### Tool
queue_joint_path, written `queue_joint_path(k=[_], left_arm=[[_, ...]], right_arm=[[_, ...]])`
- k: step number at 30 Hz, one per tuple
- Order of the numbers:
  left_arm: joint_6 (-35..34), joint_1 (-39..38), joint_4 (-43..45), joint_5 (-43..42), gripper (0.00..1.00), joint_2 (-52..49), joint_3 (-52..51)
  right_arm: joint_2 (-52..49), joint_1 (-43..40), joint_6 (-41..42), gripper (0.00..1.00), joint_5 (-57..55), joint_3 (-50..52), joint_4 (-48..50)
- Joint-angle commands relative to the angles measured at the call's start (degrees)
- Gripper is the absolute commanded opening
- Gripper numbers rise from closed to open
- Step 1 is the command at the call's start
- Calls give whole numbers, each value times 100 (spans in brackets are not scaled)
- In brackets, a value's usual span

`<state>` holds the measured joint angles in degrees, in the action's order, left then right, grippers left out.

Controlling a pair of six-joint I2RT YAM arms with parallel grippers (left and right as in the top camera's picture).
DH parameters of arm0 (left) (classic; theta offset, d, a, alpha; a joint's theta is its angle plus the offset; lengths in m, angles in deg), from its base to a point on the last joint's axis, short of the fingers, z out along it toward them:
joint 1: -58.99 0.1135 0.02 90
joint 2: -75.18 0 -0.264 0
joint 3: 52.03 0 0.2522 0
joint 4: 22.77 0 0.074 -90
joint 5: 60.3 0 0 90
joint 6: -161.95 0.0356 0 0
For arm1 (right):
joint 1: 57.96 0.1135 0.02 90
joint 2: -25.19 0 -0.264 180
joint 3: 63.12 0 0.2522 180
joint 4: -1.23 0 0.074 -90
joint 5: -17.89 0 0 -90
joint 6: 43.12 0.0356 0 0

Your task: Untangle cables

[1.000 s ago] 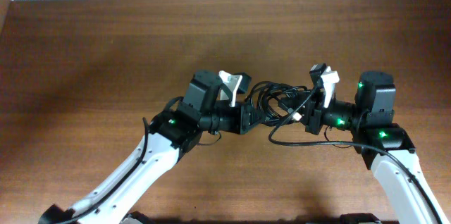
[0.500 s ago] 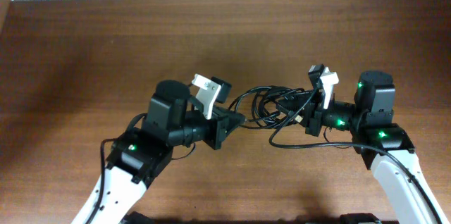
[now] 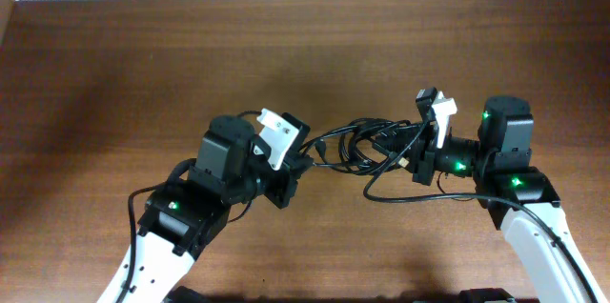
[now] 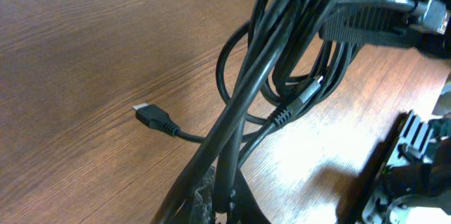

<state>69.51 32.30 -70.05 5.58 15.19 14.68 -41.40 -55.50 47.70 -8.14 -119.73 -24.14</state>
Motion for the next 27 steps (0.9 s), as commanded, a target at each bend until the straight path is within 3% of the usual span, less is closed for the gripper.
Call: queue_joint_path(k=[1, 6, 11, 13, 24, 27], left_arm=[[669, 61, -234, 247, 0, 125, 24], [1746, 61, -516, 251, 0, 125, 24], [1753, 61, -514, 293, 4, 125, 24], [1753, 61, -516, 492, 0, 125, 24], [1755, 61, -470, 1130, 3, 125, 24], [1757, 61, -470, 1375, 0, 125, 24]], right_arm=[[33, -61, -2, 4, -164, -20, 39], [33, -61, -2, 4, -164, -20, 39], [33, -61, -2, 4, -164, -20, 39], [33, -61, -2, 4, -162, -20, 39], [33, -61, -2, 4, -162, -20, 37], [33, -61, -2, 4, -164, -20, 33]])
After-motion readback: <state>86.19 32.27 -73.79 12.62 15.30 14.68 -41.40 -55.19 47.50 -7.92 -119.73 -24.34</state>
